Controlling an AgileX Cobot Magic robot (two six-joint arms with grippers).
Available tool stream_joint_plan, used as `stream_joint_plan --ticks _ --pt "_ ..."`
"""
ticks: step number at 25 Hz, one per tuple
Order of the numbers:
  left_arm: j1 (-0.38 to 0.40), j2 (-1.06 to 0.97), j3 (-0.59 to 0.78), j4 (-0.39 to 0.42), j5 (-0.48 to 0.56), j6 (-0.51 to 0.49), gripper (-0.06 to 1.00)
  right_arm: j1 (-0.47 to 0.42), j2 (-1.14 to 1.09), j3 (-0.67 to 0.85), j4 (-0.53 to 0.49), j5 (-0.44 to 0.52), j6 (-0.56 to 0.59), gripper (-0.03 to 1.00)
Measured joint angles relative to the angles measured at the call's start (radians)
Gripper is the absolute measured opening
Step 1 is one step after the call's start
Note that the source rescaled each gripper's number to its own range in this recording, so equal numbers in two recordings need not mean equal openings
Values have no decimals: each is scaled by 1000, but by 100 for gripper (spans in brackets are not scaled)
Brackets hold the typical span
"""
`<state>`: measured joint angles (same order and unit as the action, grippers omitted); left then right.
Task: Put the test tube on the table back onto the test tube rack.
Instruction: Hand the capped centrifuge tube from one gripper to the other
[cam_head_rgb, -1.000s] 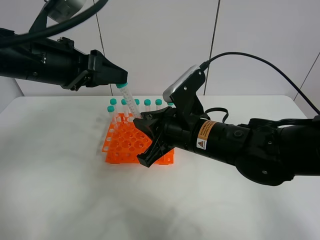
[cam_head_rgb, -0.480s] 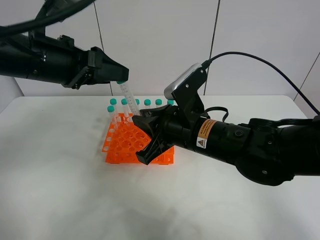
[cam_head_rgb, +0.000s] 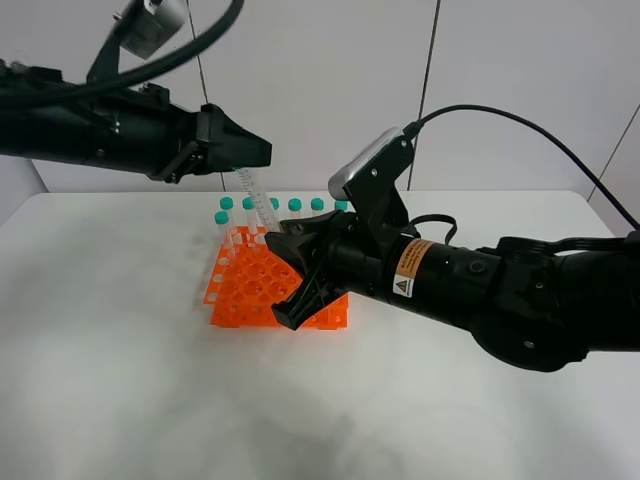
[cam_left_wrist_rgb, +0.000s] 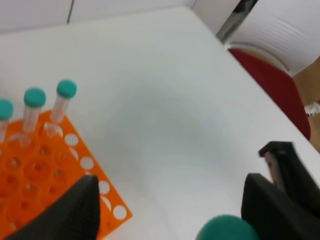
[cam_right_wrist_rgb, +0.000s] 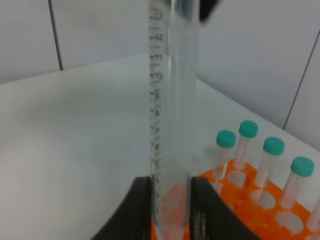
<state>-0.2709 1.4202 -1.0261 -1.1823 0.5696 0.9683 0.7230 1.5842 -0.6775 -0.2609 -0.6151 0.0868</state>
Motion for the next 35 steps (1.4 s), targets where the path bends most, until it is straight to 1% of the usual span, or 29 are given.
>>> stream_joint_plan --ticks 10,11,12,14,18,19,20,25,33,35 --pt "-3 20 0 -2 0 4 100 0 0 0 1 1 -10 1" --pt "-3 20 0 -2 0 4 99 0 0 0 1 1 -12 1" --pt "-3 20 0 -2 0 4 95 0 0 0 1 1 -15 1" --pt "-3 20 0 -5 2 6 77 0 0 0 3 1 -16 1" --pt "-3 20 0 -40 4 53 26 0 0 0 4 0 -18 1" --pt "-3 21 0 -56 6 69 12 0 0 0 4 0 -18 1" --pt "-3 21 0 -77 9 89 1 0 0 0 6 -1 -18 1" --pt "-3 22 0 -156 25 178 2 0 0 0 16 -22 -19 1" --pt "-3 23 0 -196 27 199 1 0 0 0 22 -35 -19 1" --pt "-3 23 0 -200 25 199 1 -2 0 0 10 -37 -19 1"
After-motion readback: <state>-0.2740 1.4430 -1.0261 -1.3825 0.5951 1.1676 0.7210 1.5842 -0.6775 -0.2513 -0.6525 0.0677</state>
